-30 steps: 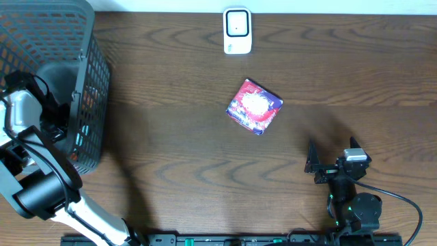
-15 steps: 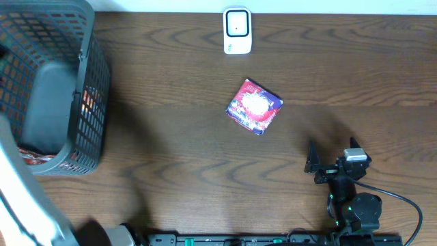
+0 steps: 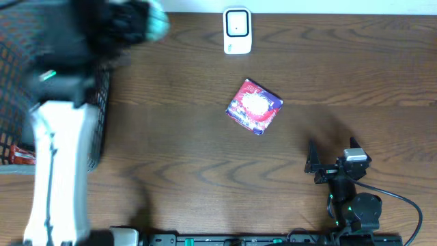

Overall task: Scan the item barcode
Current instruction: 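Carry the mint-green packet to the scanner and drop it on the table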

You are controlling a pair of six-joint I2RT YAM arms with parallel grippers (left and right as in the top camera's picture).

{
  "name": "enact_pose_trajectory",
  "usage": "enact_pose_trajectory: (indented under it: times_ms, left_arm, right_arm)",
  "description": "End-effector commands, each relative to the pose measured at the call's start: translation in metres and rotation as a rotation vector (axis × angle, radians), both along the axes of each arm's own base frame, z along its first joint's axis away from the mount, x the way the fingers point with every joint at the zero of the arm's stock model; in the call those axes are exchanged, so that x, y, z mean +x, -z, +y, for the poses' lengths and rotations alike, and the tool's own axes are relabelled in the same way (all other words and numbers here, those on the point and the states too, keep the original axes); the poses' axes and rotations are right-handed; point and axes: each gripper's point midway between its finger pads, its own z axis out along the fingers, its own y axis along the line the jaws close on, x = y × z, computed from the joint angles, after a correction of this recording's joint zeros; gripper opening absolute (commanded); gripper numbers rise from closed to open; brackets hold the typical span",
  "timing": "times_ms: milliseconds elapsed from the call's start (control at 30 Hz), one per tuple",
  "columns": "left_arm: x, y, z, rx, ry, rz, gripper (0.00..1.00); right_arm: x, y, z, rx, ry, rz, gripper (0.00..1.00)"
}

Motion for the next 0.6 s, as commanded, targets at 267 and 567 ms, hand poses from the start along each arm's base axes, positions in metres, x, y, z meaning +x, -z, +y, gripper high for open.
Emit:
enact_pose_trajectory:
  times_ms: [267,567]
  left_arm:
    - [0.016,0.232,-0.047,0.566,0.069,0.518,0.07]
    - [-0.015,0.327,-0.100,0.638,0.175,0.732,0.07]
  right_arm:
    - [0.000,0.001,-0.002,0.014,0.012,0.002,0.99]
    - [0.000,0.001,-0.002,0.014,0.012,0.002,0.99]
